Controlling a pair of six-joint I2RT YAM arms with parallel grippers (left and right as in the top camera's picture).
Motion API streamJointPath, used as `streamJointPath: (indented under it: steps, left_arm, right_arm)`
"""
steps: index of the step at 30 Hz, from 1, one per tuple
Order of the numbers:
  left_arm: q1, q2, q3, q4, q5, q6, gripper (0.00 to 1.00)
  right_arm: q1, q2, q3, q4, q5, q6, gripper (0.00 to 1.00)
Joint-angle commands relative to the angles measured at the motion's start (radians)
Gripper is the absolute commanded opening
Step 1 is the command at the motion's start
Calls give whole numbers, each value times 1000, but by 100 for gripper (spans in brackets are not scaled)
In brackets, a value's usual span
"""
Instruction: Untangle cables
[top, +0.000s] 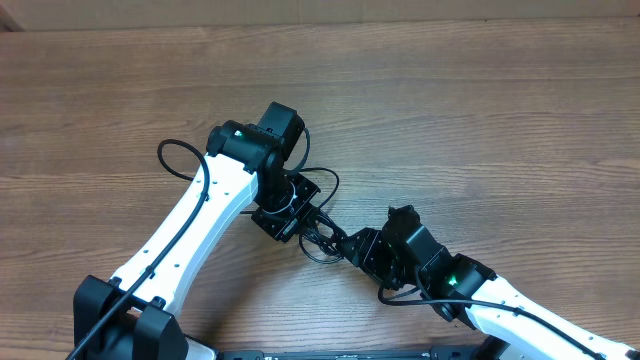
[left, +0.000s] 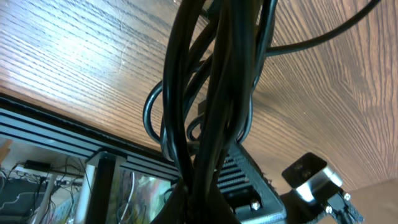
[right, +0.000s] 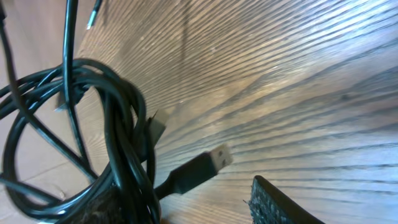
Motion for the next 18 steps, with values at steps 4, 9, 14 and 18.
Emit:
streamJointPath:
  steps: [4, 9, 14, 18]
  left_arm:
    - [37, -6, 26, 19, 119, 98, 4]
    - [114, -6, 27, 11, 105, 162, 4]
    - [164, -6, 26, -28, 67, 157, 4]
    - [173, -6, 26, -24, 67, 129, 4]
  right_arm:
    - [-12, 4, 17, -192, 154, -48, 57]
    - [-67, -4, 20, -268, 156, -71, 64]
    - [-109, -72, 80, -336, 153, -167, 69]
    - [-116, -134, 116, -382, 99, -185, 70]
